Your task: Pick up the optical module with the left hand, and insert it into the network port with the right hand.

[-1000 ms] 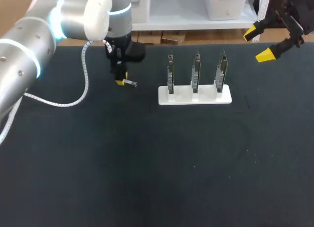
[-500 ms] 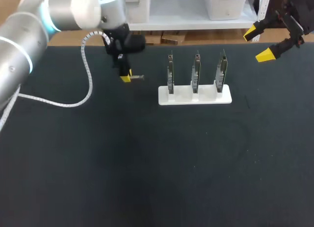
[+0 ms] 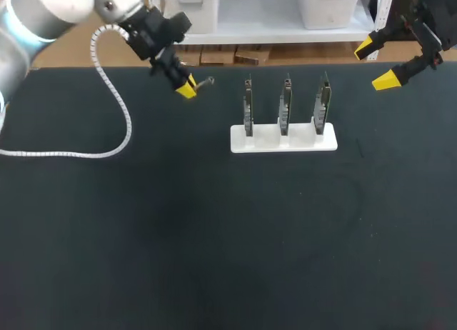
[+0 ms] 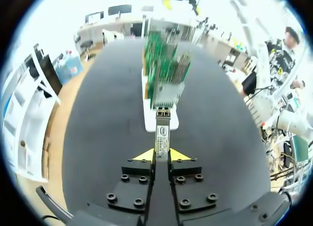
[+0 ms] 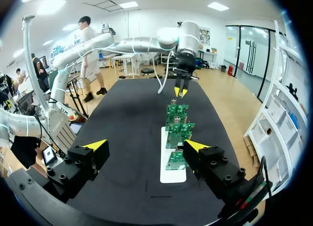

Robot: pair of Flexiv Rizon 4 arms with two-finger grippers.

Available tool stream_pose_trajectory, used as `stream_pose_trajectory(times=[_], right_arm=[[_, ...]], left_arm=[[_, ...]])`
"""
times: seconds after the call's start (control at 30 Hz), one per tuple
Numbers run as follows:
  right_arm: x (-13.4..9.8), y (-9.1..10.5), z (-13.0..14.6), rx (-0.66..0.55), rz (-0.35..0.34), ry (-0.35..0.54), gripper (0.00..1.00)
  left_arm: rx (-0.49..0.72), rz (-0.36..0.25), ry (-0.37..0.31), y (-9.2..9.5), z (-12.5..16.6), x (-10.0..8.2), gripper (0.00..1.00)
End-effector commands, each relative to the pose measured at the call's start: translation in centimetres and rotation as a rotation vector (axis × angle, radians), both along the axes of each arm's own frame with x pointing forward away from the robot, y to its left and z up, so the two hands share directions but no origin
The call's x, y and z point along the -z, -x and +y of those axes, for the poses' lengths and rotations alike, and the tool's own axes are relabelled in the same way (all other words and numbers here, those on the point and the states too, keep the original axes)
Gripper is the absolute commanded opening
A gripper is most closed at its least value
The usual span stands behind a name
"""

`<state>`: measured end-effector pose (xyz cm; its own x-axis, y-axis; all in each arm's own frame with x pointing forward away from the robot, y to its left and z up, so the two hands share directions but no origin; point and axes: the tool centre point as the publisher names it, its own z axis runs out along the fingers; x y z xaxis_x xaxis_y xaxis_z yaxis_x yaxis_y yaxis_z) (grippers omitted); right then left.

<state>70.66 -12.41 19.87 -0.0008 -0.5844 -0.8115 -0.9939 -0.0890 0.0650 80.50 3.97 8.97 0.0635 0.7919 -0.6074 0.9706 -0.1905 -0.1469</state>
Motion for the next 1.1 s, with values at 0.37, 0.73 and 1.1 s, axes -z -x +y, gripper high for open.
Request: stream_pose_trajectory(times=[0.37,0.73,1.1], right_arm=[[0.0,0.1,0.0,0.002,-0.001,0.000,1.00],[0.0,0.1,0.0,0.002,-0.001,0.000,1.00],[0.0,0.1,0.0,0.002,-0.001,0.000,1.00]], left_arm=[[-0.147,-0.104,0.284,3.7,-0.1,-6.2,0.00],[-0.197,-0.161,0.301,7.5,-0.5,-9.0,0.00],[-0.172,-0.200,0.328,10.6,-1.0,-10.4,0.00]])
